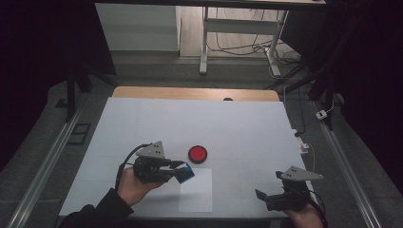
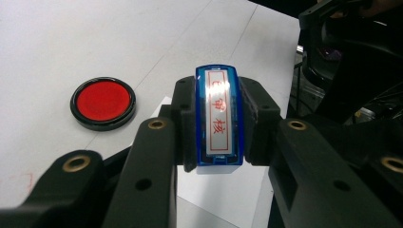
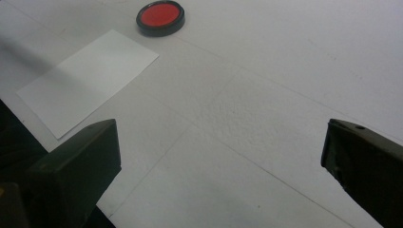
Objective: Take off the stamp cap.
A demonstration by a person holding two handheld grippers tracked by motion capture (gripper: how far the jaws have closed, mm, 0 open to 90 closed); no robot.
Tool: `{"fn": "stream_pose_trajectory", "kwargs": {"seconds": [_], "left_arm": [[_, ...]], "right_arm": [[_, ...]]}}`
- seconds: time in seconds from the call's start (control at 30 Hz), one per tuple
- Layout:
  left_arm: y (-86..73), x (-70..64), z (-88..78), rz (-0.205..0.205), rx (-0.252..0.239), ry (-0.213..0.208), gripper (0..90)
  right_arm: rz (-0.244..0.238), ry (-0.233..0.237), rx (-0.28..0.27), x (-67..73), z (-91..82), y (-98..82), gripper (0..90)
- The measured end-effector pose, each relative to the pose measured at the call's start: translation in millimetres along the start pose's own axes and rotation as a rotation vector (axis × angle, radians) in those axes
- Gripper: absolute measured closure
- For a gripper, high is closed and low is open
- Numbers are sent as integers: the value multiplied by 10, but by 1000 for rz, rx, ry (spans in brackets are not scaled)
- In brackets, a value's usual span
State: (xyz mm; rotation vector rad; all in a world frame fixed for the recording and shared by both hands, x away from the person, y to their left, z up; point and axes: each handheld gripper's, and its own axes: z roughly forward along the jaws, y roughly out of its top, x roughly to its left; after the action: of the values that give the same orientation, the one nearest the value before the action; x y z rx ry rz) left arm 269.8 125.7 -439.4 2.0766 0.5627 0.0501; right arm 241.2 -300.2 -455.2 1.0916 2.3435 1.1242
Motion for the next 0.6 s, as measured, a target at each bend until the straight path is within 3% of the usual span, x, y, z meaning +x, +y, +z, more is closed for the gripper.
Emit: {"fn": "stream_pose_trajectory", "kwargs": {"seconds": [0.6], "left_arm": [[-5, -11, 7, 34, -4, -5, 706]], "right_arm": [[-70, 71, -36, 134, 63, 121, 0]]}}
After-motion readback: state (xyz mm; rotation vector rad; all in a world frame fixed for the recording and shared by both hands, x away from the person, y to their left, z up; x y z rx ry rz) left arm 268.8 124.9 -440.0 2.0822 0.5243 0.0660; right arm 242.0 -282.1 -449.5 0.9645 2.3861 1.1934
